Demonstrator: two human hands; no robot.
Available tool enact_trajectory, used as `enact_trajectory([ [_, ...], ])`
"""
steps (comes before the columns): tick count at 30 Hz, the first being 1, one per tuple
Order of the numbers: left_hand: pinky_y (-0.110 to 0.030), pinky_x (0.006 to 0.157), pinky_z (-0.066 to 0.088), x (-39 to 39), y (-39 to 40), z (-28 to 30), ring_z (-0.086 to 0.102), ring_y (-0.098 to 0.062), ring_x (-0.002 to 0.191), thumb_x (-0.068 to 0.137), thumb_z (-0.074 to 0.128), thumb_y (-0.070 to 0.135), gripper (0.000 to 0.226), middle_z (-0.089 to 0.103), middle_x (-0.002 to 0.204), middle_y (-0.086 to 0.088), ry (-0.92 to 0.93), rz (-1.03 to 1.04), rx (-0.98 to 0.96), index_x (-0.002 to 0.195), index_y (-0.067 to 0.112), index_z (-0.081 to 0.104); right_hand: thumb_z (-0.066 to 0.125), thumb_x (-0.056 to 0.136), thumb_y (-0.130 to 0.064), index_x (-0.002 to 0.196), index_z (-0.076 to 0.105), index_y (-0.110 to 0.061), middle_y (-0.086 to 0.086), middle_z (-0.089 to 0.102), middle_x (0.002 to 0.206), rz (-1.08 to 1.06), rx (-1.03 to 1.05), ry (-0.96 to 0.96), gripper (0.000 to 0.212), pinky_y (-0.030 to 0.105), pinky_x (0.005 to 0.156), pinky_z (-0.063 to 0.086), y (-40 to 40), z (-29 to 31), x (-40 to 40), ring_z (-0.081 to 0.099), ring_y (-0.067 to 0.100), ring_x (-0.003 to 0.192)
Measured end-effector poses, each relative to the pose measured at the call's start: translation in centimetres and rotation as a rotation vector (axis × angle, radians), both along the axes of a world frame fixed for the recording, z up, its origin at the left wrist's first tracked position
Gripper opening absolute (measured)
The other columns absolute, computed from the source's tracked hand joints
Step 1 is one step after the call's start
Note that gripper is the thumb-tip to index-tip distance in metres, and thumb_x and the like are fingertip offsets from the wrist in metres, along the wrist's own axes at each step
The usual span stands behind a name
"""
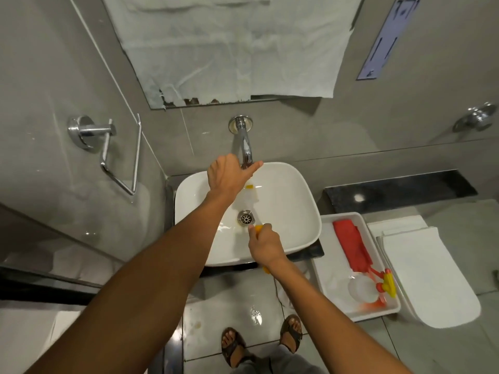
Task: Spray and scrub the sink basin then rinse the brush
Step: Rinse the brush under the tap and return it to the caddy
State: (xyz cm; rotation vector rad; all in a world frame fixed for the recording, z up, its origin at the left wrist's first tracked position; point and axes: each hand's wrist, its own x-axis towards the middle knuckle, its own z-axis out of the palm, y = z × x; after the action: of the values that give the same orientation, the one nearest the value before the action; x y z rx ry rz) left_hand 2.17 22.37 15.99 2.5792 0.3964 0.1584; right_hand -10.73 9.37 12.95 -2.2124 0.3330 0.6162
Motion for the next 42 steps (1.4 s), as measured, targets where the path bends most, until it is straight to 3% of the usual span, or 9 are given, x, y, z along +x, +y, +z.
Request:
enact_trajectory([
  [5,-0.036,0.064,0.037,0.7,-1.4,0.6,0.057,-0.029,0.071,0.091,0.075,0.057,0.054,0.053,0.065,-0.002,0.006,0.072,0.008,0.064,0.014,0.054,0.041,0.111,-0.039,0.128,0.050,0.003,0.023,0.065,0.127,-0.020,0.031,-0.023,0.046,0.037,0.086,0.048,0.3,0.4,-0.2,0.065,0.039,0.115],
  [13,-0.034,0.066,0.041,1.5,-2.7,0.9,0.060,-0.024,0.080,0.091,0.078,0.041,0.033,0.064,0.088,-0.007,0.071,0.129,-0.085,0.098,0.010,0.072,0.041,0.111,-0.038,0.130,0.049,0.002,0.023,0.063,0.131,-0.032,0.003,-0.027,0.045,0.046,0.097,0.053,0.0,0.6,-0.6,0.064,0.040,0.118],
  [17,-0.029,0.054,0.035,1.2,-2.8,0.7,0.059,-0.023,0.075,0.090,0.078,0.036,0.028,0.062,0.083,-0.006,0.054,0.129,-0.169,0.091,0.008,0.070,0.041,0.111,-0.038,0.130,0.049,0.002,0.024,0.063,0.130,-0.033,0.001,-0.036,0.045,0.045,0.095,0.053,-0.3,0.3,-0.6,0.064,0.040,0.117],
  [20,-0.027,0.047,0.029,1.1,-1.9,0.5,0.051,-0.018,0.061,0.086,0.079,0.037,0.032,0.054,0.070,-0.002,0.062,0.099,-0.215,0.080,0.010,0.063,0.041,0.111,-0.038,0.129,0.049,0.003,0.024,0.064,0.128,-0.040,0.007,-0.048,0.045,0.046,0.094,0.055,-0.5,0.2,-0.4,0.064,0.040,0.116],
  [26,-0.031,0.059,0.044,2.0,0.3,0.7,0.060,-0.025,0.074,0.080,0.080,0.038,0.031,0.064,0.079,-0.009,0.172,-0.096,-0.242,0.075,0.009,0.069,0.041,0.111,-0.039,0.128,0.048,0.001,0.022,0.067,0.124,-0.024,-0.083,-0.079,0.044,0.043,0.090,0.050,-0.5,-0.4,-0.5,0.065,0.042,0.114],
  [34,-0.030,0.056,0.035,2.2,2.1,0.2,0.042,-0.015,0.059,0.088,0.074,0.030,0.038,0.045,0.062,0.003,0.191,-0.293,-0.286,0.061,0.019,0.050,0.040,0.111,-0.041,0.124,0.050,0.000,0.021,0.069,0.117,-0.008,-0.063,-0.099,0.044,0.038,0.081,0.047,-0.2,-1.4,-0.8,0.067,0.040,0.107],
  [39,-0.031,0.057,0.036,2.3,2.3,-0.1,0.041,-0.015,0.060,0.090,0.074,0.031,0.039,0.045,0.064,0.002,0.185,-0.300,-0.308,0.061,0.020,0.049,0.045,0.109,-0.043,0.124,0.044,-0.004,0.018,0.068,0.109,-0.080,0.065,-0.150,0.042,0.050,0.087,0.056,-0.3,-1.2,-0.7,0.069,0.038,0.100],
  [42,-0.031,0.058,0.037,2.3,2.3,-0.1,0.044,-0.016,0.063,0.091,0.074,0.032,0.037,0.047,0.066,0.001,0.186,-0.307,-0.313,0.064,0.020,0.050,0.043,0.108,-0.050,0.117,0.046,-0.008,0.011,0.065,0.099,-0.135,0.179,-0.101,0.043,0.046,0.082,0.058,-1.0,-1.2,-0.3,0.066,0.029,0.087],
])
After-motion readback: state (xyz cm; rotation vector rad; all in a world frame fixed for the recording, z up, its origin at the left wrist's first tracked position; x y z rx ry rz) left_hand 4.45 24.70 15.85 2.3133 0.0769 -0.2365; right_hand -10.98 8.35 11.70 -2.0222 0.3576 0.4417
